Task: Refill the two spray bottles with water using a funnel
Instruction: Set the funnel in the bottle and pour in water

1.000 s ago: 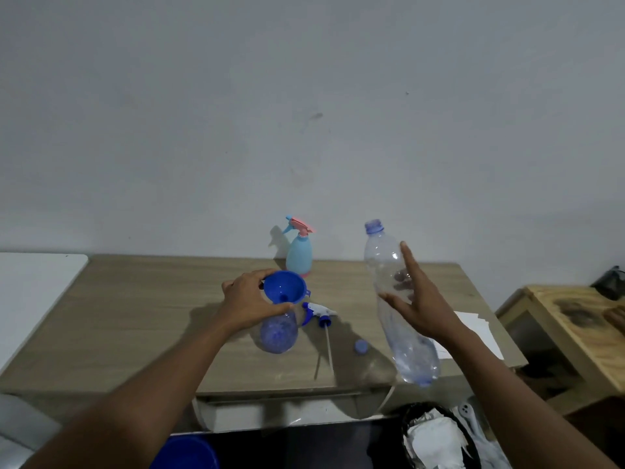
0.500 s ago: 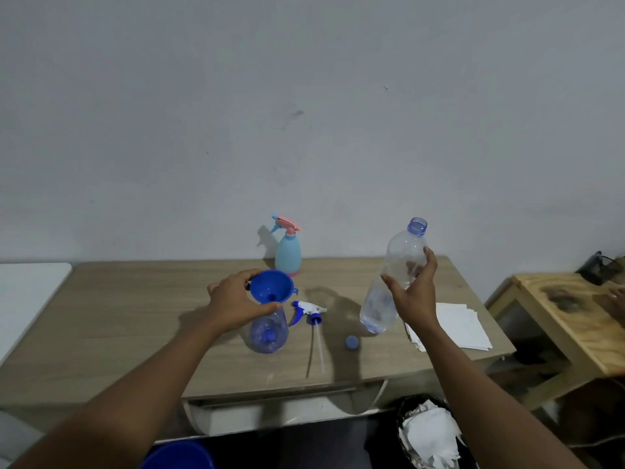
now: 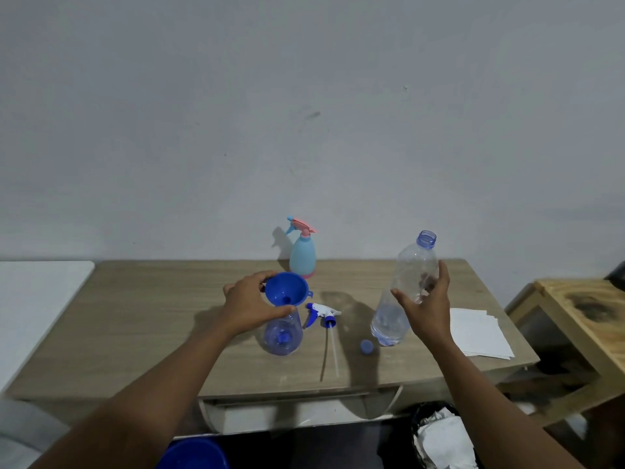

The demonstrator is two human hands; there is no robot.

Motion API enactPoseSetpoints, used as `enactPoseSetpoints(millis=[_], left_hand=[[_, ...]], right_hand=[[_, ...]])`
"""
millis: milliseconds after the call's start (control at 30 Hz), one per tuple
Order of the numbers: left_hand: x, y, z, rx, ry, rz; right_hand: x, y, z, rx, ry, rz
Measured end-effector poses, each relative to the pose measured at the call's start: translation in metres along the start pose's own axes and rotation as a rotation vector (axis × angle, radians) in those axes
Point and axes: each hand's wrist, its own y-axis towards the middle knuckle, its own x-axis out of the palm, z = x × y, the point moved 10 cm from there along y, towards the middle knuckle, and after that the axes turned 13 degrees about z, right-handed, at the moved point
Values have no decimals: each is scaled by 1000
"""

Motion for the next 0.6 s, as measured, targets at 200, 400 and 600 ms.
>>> enactPoseSetpoints(millis=[200,400,600], left_hand=[[0,1,0,-1,-18,4],[2,0,5,8,-39,-5],[2,4,6,25,-8,-6]], right_hand=[[-30,-31,-11,-36,61,306],[49,-61,-44,-121,68,-83],[128,-81,-50,248,62,-508]])
